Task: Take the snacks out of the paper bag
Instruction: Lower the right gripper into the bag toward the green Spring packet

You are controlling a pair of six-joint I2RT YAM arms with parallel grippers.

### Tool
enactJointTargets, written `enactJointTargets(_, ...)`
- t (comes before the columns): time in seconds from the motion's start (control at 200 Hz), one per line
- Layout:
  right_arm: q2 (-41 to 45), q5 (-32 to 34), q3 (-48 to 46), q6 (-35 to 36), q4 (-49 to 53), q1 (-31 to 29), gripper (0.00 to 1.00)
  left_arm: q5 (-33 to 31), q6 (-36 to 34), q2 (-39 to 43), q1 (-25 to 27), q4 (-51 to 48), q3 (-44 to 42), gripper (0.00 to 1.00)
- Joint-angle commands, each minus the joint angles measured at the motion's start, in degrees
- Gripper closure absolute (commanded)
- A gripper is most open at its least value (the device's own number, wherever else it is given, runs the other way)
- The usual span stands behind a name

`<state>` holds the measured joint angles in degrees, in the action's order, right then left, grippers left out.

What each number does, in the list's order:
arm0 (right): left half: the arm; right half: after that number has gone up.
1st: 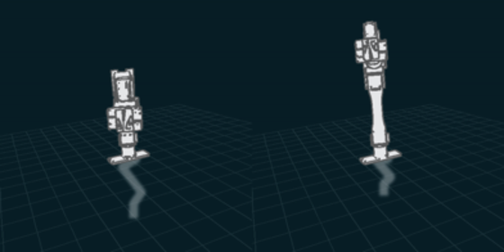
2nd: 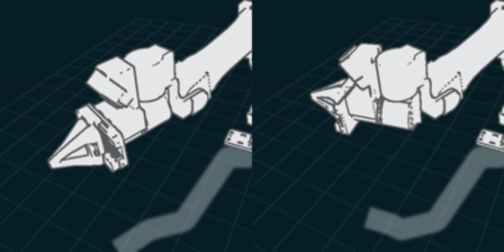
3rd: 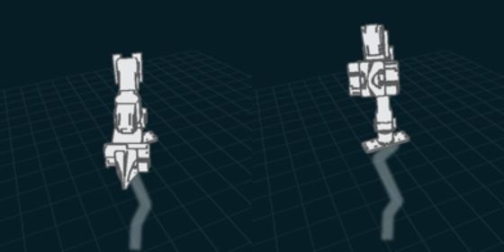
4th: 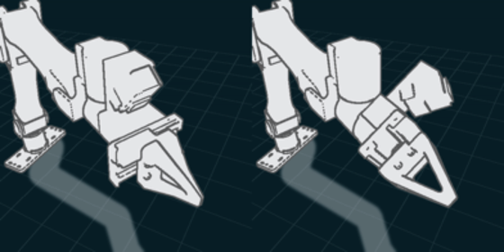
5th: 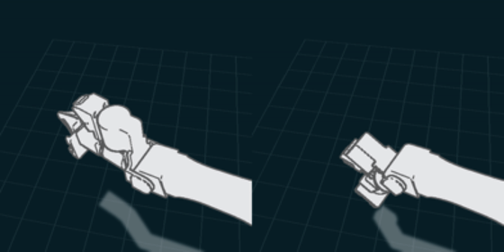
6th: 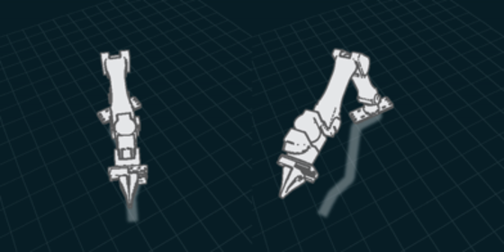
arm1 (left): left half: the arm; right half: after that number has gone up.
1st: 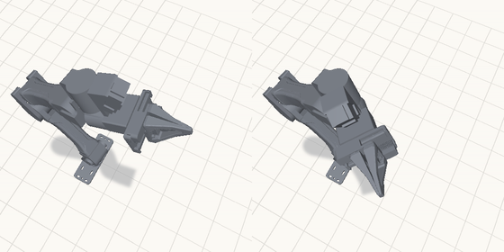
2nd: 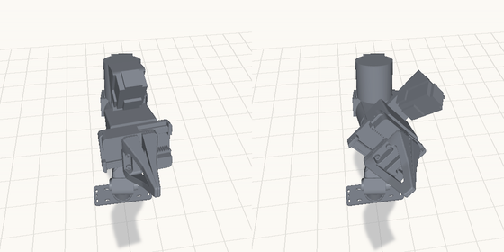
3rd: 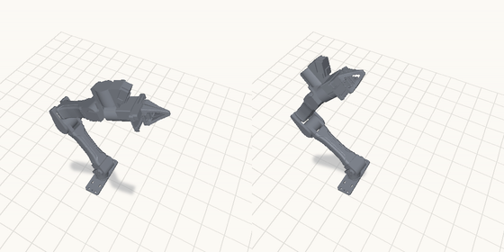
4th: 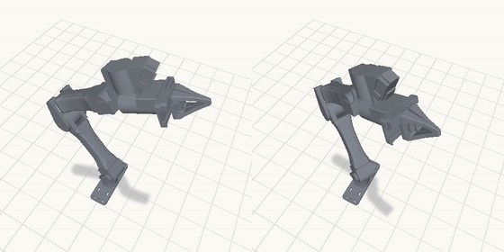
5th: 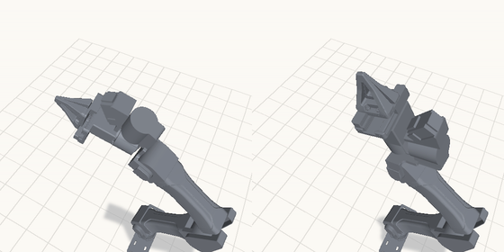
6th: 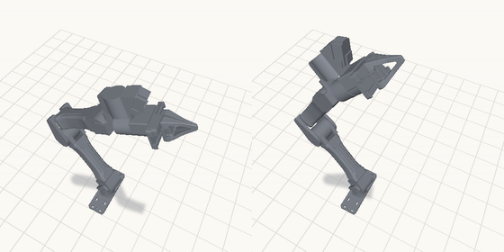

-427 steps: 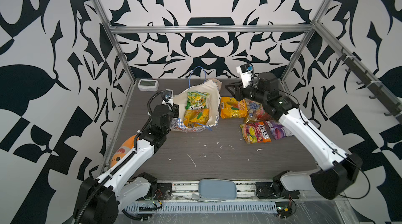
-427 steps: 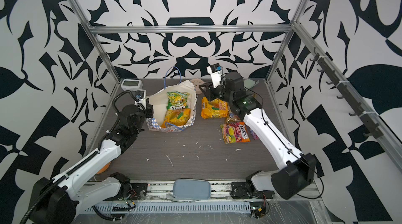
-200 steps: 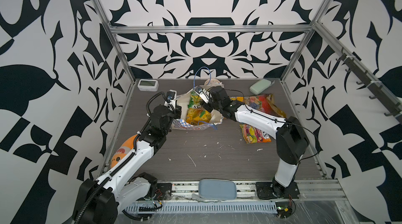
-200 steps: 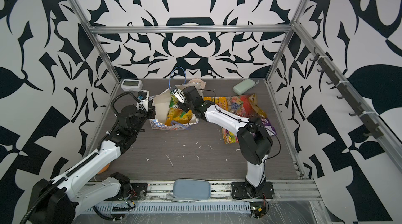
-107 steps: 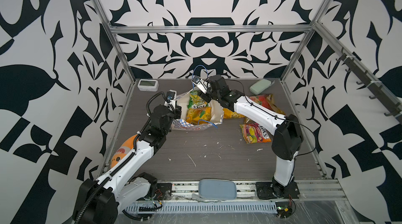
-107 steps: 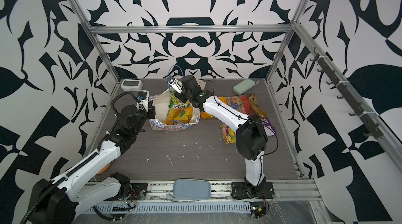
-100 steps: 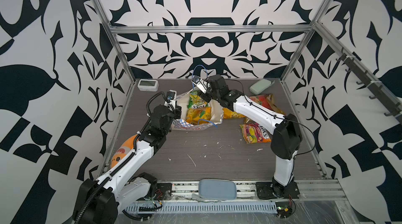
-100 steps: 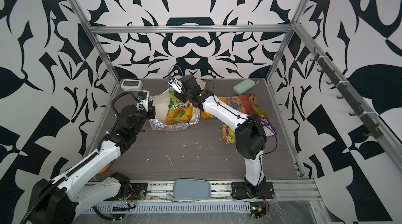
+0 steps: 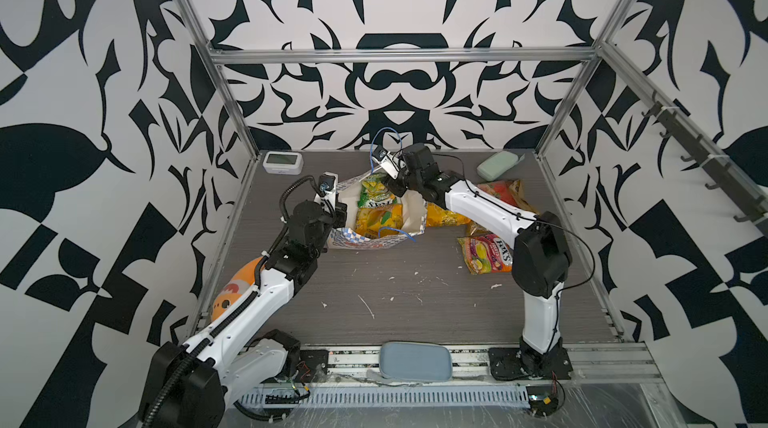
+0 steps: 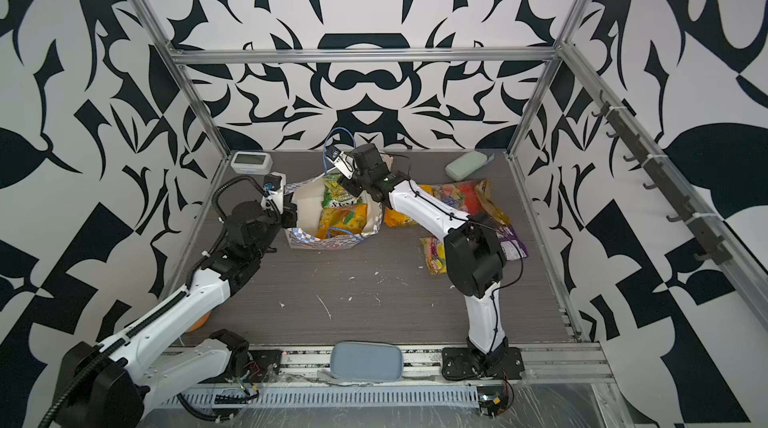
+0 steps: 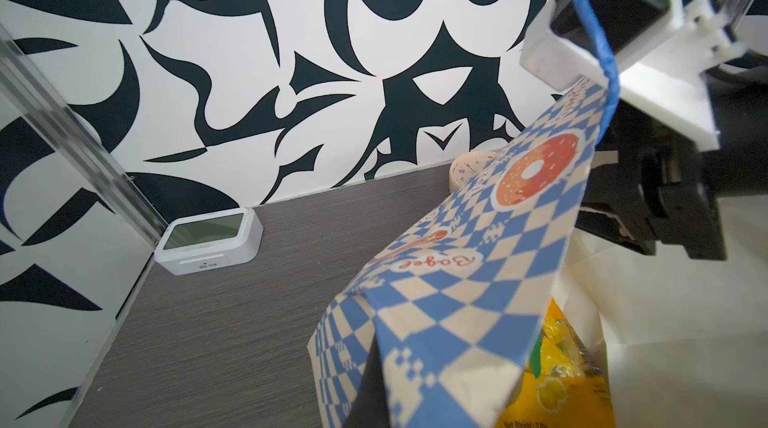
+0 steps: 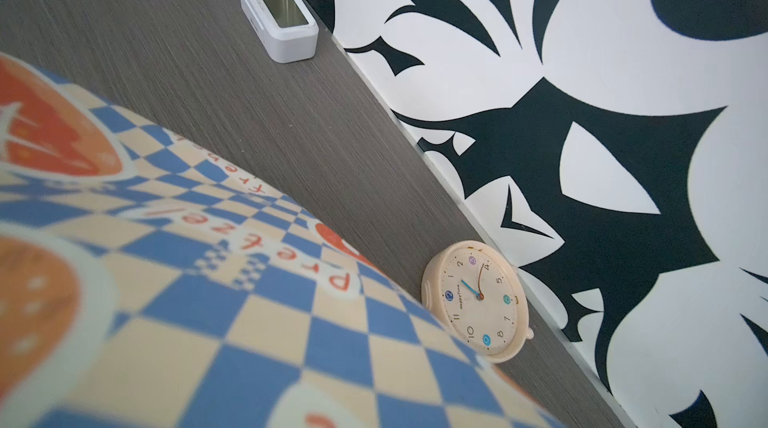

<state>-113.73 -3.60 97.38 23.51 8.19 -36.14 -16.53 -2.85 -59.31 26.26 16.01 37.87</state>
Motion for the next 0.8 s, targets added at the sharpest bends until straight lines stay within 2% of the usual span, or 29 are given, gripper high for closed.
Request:
enactJointTargets(0.0,-1.6,-2.9,2.4,-1.1,-1.6,1.8,0.38,0.7,0.6,1.6,0.0,5.7,-0.2,1.00)
enactJointTargets(0.11,-3.3,-3.9,3.2,-1.6,-1.9,2.2,0.33,0.6,0.4,1.6,0.0,5.7,-0.2,1.00)
enactJointTargets(0.42,-6.6,-6.7,2.8,-2.1,-6.0,3.1,0.32,0.7,0.1,1.3,-0.1,5.8,0.3,1.00)
enactJointTargets(0.54,-3.0,-8.9,-0.4,-3.2,-8.4,3.1,0.32,0.1,0.3,0.9,0.0,5.1,1.0,1.00)
enactJointTargets(0.795,9.5,-16.9,-13.9,-5.7,-19.8,3.0,0.33,0.0,0.0,0.0,0.0,4.9,2.0,1.00)
